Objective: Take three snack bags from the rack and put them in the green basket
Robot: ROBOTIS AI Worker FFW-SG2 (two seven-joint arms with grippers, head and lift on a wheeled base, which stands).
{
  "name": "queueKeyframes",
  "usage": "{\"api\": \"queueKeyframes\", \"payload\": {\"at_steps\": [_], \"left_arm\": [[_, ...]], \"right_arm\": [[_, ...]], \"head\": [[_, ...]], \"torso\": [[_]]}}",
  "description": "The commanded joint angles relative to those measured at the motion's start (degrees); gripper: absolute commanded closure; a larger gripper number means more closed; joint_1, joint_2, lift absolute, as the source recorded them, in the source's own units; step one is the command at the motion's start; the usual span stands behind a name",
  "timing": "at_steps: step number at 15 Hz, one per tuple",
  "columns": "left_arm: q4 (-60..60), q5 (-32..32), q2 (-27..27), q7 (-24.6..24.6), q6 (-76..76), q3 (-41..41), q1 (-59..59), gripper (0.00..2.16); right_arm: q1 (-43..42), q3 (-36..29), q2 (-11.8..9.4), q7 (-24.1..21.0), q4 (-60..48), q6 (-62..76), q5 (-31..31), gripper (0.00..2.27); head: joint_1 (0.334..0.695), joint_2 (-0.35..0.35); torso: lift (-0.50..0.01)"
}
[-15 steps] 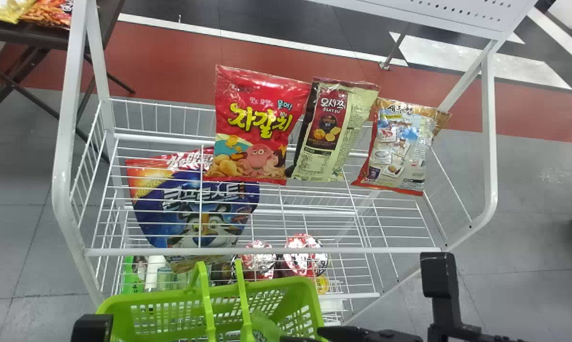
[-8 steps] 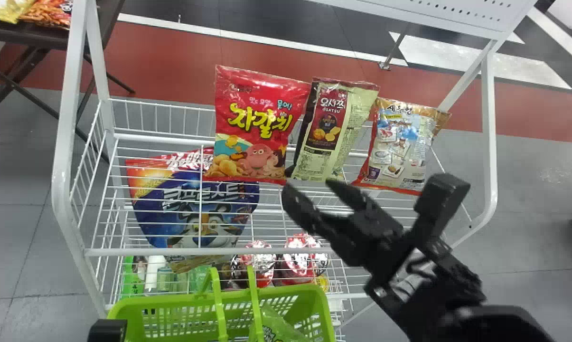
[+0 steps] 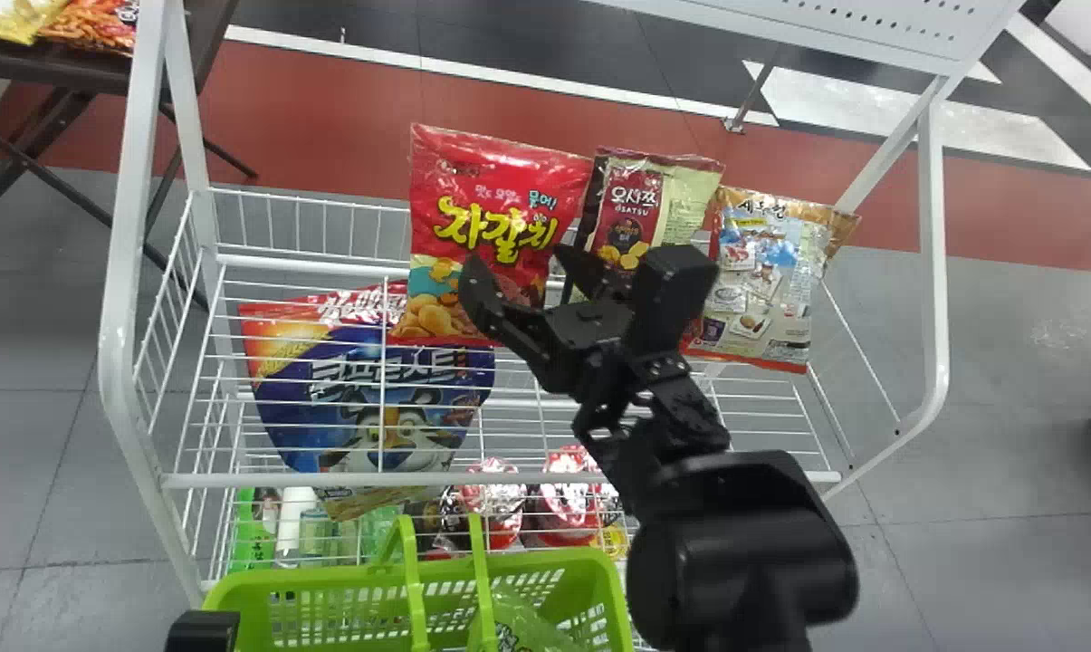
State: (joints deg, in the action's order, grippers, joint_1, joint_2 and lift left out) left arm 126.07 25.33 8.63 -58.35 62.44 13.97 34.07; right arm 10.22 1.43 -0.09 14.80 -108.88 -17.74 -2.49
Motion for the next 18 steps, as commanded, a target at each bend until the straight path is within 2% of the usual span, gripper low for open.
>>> {"api": "queueKeyframes", "payload": {"at_steps": [1, 2, 3, 4, 5, 7, 11, 14, 18], "left_arm": [[-0.21, 0.33, 0.25, -0.01, 0.10, -0.26, -0.24, 1.17], [-0.47, 0.59, 0.33, -0.10, 0.10, -0.34, -0.50, 1.17], [-0.56, 0.68, 0.33, -0.10, 0.10, -0.43, -0.67, 1.17], [-0.65, 0.68, 0.33, -0.10, 0.10, -0.34, -0.76, 1.17], [-0.65, 0.68, 0.33, -0.10, 0.28, -0.34, -0.94, 1.17], [-0.56, 0.68, 0.42, -0.01, 0.45, -0.34, -1.03, 1.17], [-0.21, 0.68, 0.42, -0.01, 0.45, -0.34, -0.67, 1.17], [0.23, 0.68, 0.51, -0.10, 0.28, -0.43, -0.24, 1.17], [0.41, 0.42, 0.51, -0.10, 0.28, -0.61, 0.20, 1.17]], "right_arm": [[-3.37, 1.20, 0.14, -0.21, 5.00, 0.03, 1.79, 0.21], [-4.25, 1.38, 0.14, 0.58, 6.14, -0.15, 1.87, 0.65], [-4.42, 1.82, 0.14, 0.94, 6.23, -0.85, 1.87, 1.43], [-4.51, 1.91, 0.14, 2.34, 6.14, -1.20, 1.87, 1.83], [-4.51, 1.99, 0.14, 3.57, 6.05, -1.91, 1.87, 2.01], [-3.81, 2.08, 0.14, 4.01, 5.17, -2.61, 1.79, 2.11], [-1.35, 1.73, 0.14, 4.36, 2.09, -3.14, 0.91, 2.13], [5.42, 1.29, 0.09, 4.45, -10.39, -7.71, 0.73, 2.13], [16.67, -4.33, -0.70, 5.51, -32.71, -26.34, -0.23, 2.13]], "head": [[0.695, -0.350], [0.695, -0.350], [0.695, -0.350], [0.695, -0.344], [0.695, -0.335], [0.695, -0.319], [0.695, -0.312], [0.695, -0.322], [0.695, -0.350]], "torso": [[-0.007], [-0.007], [-0.007], [-0.007], [-0.007], [-0.007], [-0.007], [-0.007], [-0.007]]}}
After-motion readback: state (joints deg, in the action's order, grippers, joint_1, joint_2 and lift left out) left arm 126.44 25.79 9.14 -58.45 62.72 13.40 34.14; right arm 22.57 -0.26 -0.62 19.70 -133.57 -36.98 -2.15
